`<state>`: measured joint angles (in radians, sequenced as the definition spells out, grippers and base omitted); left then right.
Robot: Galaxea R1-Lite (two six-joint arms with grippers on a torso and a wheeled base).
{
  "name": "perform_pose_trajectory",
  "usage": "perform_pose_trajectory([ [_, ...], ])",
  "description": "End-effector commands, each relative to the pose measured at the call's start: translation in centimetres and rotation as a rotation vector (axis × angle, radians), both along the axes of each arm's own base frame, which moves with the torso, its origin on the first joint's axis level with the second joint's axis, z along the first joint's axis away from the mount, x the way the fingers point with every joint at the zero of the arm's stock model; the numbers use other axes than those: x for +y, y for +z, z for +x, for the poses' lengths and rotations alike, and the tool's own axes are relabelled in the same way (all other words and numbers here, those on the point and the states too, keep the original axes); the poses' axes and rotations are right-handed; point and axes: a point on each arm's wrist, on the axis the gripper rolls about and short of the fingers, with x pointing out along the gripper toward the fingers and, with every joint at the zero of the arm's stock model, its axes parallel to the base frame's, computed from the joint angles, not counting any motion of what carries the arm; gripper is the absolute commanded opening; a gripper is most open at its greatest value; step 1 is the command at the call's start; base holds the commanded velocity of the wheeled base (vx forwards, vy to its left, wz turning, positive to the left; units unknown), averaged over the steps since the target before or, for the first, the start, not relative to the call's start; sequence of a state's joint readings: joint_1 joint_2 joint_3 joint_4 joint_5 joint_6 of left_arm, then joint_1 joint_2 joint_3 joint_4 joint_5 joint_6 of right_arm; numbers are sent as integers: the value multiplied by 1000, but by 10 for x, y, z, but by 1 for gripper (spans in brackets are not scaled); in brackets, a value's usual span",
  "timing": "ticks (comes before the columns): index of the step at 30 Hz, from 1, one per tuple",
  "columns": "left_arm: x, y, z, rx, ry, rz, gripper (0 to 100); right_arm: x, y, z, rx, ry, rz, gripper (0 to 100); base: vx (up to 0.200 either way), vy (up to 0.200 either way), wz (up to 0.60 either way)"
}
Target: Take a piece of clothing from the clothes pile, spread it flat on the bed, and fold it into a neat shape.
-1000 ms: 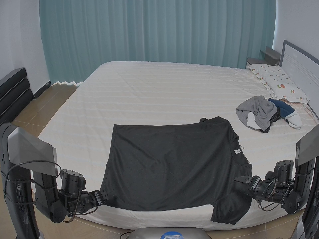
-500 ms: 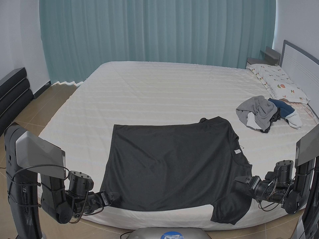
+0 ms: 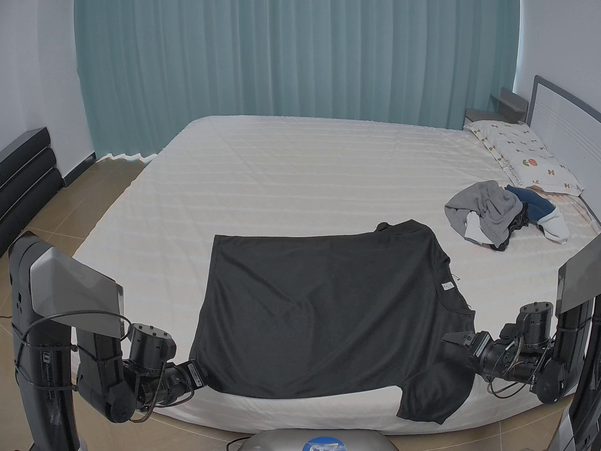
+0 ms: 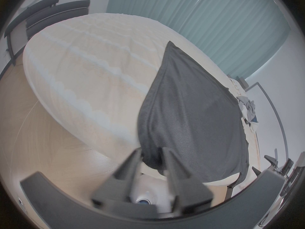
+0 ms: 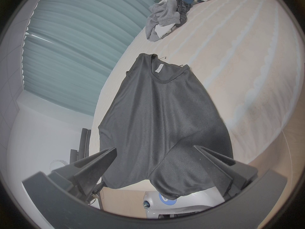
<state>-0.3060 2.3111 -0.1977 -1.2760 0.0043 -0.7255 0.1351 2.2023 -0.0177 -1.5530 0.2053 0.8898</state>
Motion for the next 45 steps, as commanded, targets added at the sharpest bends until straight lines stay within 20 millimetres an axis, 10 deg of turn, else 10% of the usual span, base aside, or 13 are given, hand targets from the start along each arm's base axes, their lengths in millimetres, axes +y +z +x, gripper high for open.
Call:
perform_pose_trajectory([
  [1, 4, 6, -7, 6, 23, -10, 0, -1, 2, -3, -10, -8, -32, 100, 0, 0, 0],
  [14, 4, 12, 4, -24, 124, -112, 0, -32, -7, -3, 5, -86, -263, 100, 0, 0, 0],
  [34, 7, 14, 5, -21, 155, -139, 0, -25, -44, 18, 58, -55, -253, 100, 0, 0, 0],
  [35, 7, 14, 5, -21, 155, -139, 0, -26, -45, 21, 54, -63, -252, 0, 0, 0, 0],
  [45, 7, 14, 5, -22, 157, -137, 0, -38, -41, 57, -77, -133, -246, 0, 0, 0, 0],
])
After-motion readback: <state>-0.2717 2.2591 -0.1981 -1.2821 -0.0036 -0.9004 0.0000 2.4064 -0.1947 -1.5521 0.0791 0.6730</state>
